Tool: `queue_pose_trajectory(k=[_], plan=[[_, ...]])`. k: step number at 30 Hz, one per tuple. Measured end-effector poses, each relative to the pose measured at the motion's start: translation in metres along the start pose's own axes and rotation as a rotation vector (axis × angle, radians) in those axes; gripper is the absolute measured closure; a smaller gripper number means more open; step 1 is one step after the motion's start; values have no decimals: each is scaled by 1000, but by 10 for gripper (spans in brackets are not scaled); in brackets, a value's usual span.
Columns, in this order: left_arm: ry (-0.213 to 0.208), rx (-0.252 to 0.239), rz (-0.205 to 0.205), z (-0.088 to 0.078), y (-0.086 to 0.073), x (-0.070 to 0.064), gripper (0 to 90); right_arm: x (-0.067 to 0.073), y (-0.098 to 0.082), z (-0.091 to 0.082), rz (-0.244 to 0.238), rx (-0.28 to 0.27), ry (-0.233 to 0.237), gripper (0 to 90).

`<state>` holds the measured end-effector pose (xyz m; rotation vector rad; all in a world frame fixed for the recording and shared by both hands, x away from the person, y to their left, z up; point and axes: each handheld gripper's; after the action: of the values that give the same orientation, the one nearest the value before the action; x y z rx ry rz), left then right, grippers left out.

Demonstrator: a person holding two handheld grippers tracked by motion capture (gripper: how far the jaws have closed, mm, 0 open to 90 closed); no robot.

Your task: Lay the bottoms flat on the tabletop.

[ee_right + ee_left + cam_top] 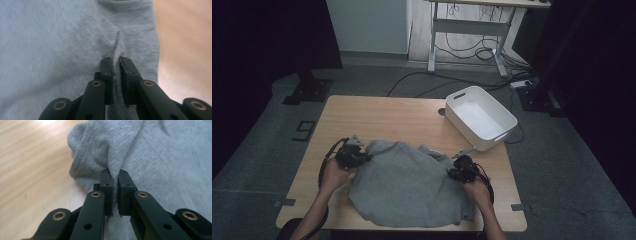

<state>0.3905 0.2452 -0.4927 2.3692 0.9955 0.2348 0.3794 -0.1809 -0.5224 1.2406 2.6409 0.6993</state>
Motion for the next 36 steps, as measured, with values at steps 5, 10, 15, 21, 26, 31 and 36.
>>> queue_pose_trajectory(k=[5,10,15,21,26,31,36], plan=[[-76,44,3,-15,-40,-7,686,19,-23,-14,-44,48,87,755],[-46,-42,-36,-34,-22,2,385,18,-2,-26,-53,-9,17,512],[-71,-40,-43,-22,10,3,364,24,45,-9,-86,-34,10,392],[-90,105,-60,15,7,0,425,25,68,34,-79,33,-19,375],[-89,130,-22,26,1,-7,674,31,58,35,-92,32,45,795],[6,-97,79,-16,14,-11,792,32,49,-8,-101,-73,-42,842],[148,-113,0,-20,62,14,496,1,70,-63,-15,-227,-135,813]])
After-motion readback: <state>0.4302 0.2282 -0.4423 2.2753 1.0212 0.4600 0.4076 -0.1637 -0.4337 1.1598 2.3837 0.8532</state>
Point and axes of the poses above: each handheld gripper's, and its own axes: z roughly forward along the jaws, y roughly out of its top, x roughly to its left, and after that the axes turned 6 degrees about x, right-handed
